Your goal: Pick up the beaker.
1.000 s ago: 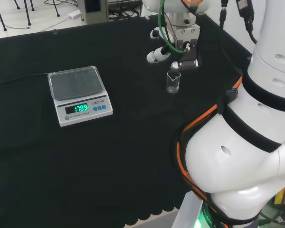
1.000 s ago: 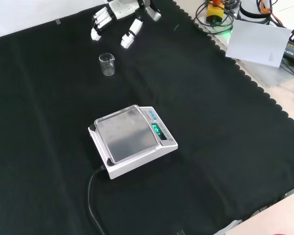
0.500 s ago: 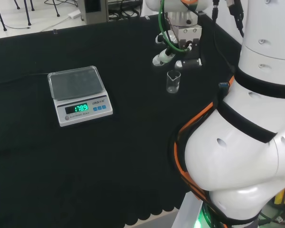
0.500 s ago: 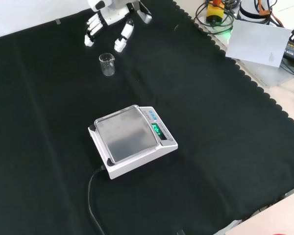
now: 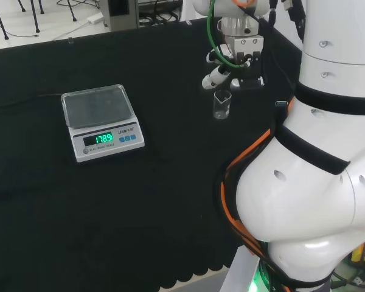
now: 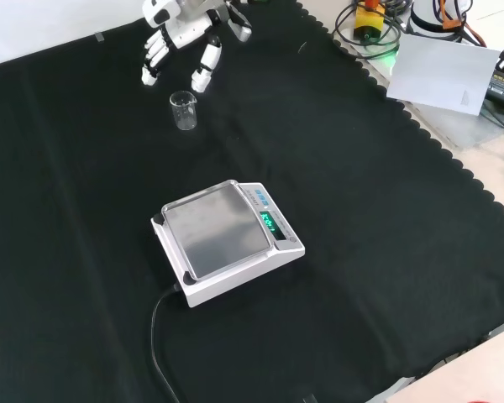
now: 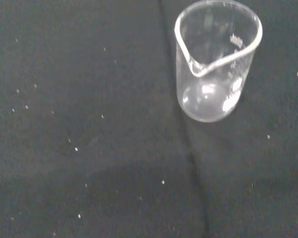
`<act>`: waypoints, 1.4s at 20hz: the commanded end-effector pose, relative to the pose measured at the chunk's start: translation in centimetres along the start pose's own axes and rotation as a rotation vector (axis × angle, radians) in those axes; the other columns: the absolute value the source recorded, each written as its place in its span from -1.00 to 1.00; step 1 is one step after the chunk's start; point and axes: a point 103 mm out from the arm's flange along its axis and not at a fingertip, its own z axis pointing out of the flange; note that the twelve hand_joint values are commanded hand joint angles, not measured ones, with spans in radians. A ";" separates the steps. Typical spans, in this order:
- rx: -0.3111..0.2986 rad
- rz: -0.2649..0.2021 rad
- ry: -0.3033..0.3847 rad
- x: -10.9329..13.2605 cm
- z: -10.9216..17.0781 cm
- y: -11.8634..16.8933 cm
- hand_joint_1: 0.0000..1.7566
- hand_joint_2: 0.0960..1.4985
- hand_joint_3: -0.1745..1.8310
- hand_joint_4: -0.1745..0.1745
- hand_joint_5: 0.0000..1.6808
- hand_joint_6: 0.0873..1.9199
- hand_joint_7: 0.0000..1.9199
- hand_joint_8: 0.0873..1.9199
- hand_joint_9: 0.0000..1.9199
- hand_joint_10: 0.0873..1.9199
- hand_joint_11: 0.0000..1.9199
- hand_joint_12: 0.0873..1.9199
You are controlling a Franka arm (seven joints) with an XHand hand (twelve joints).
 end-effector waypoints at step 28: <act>0.214 0.070 -0.024 -2.4 6.2 1.7 -0.19 0.17 -1.00 0.14 -0.74 -1.00 -1.00 -0.50 -0.88 -0.08 -0.89 0.52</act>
